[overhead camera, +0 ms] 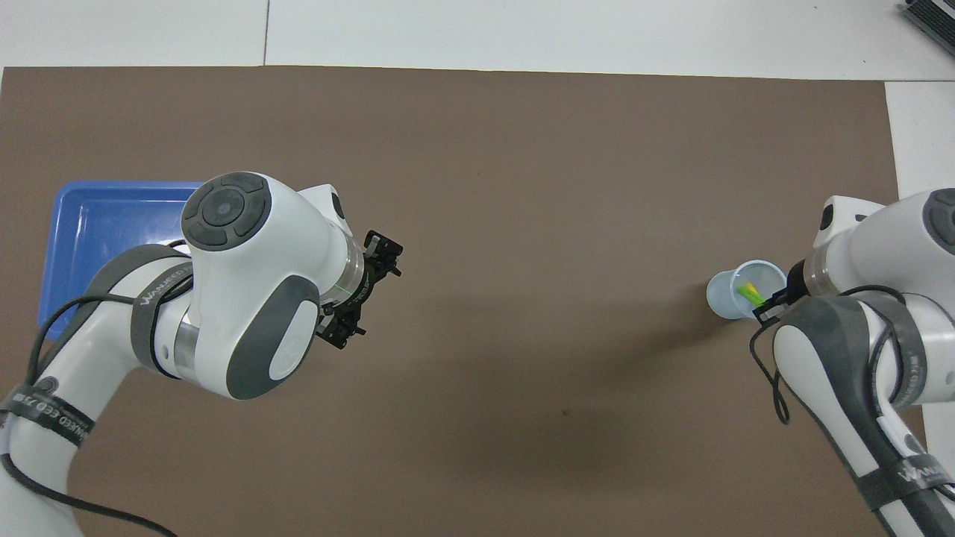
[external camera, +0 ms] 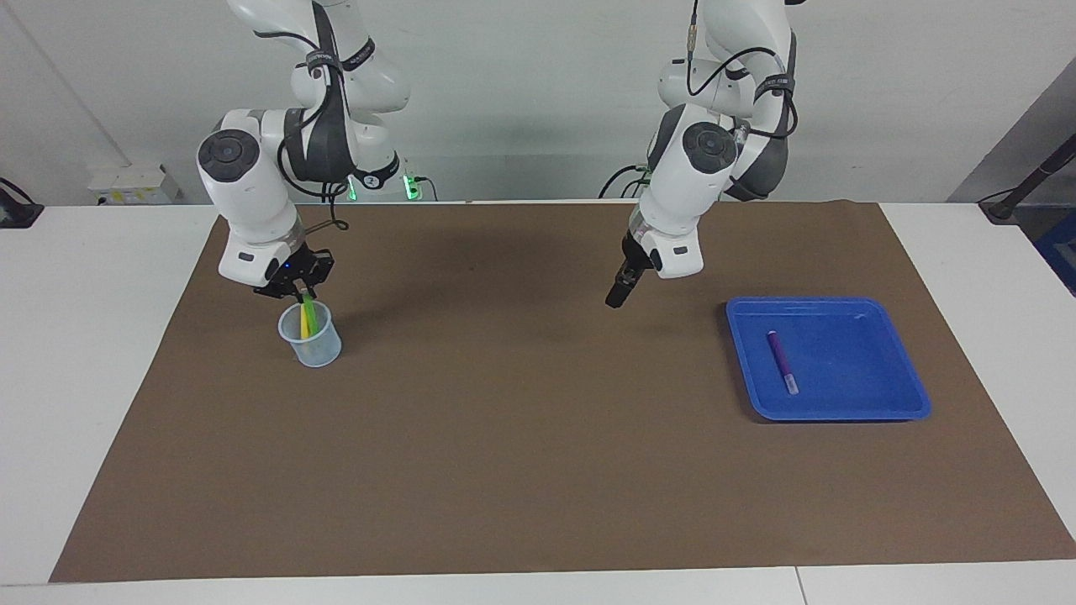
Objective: Right arm passes pens to left for tray arrangement
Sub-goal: 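Grasp the green pen and lift it from the cup with the right gripper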
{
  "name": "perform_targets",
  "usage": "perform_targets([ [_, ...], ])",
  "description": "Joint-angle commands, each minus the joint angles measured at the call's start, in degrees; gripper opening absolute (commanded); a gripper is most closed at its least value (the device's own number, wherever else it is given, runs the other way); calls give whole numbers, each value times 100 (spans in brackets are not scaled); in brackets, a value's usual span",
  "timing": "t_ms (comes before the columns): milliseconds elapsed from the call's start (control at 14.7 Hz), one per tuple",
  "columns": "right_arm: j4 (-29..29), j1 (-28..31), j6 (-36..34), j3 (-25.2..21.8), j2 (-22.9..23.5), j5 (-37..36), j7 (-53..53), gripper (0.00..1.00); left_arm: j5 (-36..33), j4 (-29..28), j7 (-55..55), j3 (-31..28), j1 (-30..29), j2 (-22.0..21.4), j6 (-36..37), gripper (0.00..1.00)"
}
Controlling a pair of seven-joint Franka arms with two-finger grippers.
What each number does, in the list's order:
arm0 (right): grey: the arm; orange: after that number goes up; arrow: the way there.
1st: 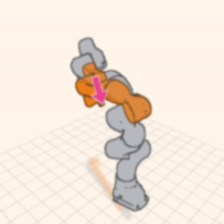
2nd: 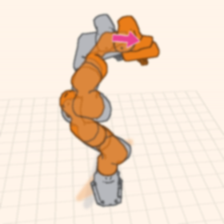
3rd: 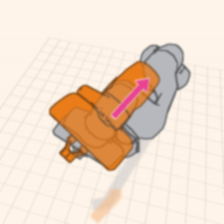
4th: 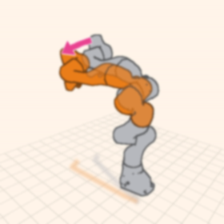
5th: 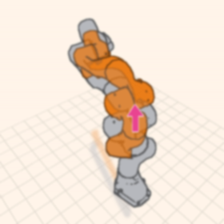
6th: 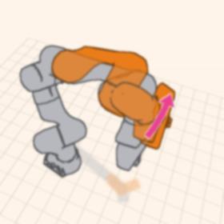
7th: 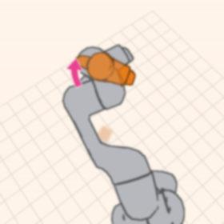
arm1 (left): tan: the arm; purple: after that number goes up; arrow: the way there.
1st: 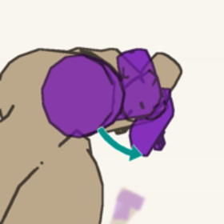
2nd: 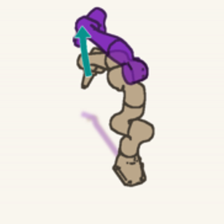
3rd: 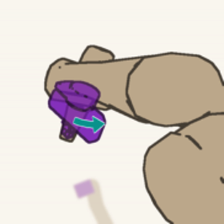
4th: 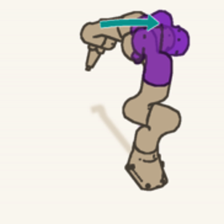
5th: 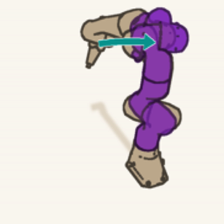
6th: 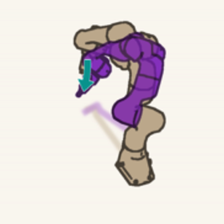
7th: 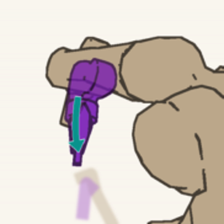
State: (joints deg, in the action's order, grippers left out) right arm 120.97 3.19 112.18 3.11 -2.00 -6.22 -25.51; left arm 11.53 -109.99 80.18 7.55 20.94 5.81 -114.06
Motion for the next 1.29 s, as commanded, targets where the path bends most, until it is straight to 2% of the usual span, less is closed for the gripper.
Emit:
perform_targets([
  [0,-205,33,-363,40,-63,-108,-103,0,60,-5,191,-78,234,-44,-55,100],
  [408,-960,15,-1444,49,-160,-90,-121,0,60,4,806,-87,323,-44,-125,100],
  [679,-1066,15,-1787,49,-344,-20,-156,0,69,48,868,-69,340,-36,-257,100],
  [951,-1487,6,-2393,58,-389,6,-182,0,332,329,1097,-52,305,-36,-257,100],
  [1223,-1673,15,-2614,49,-468,515,-297,0,807,619,2097,-52,340,35,-511,100],
])
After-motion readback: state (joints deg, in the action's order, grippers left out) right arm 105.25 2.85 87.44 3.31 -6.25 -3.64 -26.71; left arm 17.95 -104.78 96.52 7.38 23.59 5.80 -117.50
